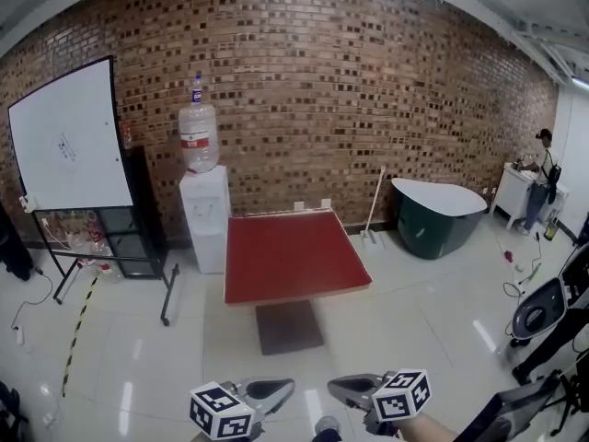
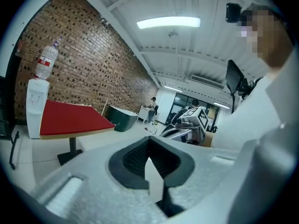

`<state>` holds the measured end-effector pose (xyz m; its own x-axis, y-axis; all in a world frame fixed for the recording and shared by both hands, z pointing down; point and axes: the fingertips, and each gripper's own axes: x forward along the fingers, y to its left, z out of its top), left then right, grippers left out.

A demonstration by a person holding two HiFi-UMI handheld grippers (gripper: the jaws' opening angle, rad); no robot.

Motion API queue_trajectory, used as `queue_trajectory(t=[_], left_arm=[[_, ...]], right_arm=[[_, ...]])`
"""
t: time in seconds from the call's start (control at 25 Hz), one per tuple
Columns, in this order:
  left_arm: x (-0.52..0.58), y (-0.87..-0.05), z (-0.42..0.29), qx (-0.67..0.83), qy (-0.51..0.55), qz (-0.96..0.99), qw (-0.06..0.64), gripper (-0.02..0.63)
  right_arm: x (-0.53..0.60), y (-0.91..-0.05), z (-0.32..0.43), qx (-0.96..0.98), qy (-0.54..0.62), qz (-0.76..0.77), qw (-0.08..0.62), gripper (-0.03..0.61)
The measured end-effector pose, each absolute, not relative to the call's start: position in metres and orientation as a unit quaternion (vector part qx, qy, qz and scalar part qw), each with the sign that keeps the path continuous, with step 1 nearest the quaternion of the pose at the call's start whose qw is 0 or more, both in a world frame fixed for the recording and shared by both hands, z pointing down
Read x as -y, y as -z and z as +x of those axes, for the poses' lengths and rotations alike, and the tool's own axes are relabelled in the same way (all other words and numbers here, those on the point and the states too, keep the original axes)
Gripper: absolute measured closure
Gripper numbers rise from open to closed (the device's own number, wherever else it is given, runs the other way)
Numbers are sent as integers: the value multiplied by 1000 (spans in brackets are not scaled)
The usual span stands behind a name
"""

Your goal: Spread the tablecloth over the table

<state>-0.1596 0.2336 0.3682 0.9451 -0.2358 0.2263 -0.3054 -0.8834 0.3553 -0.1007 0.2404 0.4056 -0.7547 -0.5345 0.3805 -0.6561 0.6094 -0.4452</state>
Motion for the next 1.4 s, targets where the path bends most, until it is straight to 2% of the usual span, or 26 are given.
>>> queue_trajectory(t=[0.16,0.36,0.68,1.04,1.4], left_arm=[[-276,-361,-163,130,-74,967,207,612],[-338,-354,-153,153,-84,971,163,614],[-450,-357,-105,166,-73,966,186,614],[-547,-340,-85,158,-82,967,185,612],[-556,-319,-94,155,-90,970,166,612]], right_arm=[[-282,-388,-105,890,-286,347,83,578],[-349,-377,-92,901,-262,340,68,578],[-465,-379,-47,900,-268,339,62,578],[-549,-363,-33,904,-270,328,43,578],[-561,-346,-41,907,-257,333,22,578]])
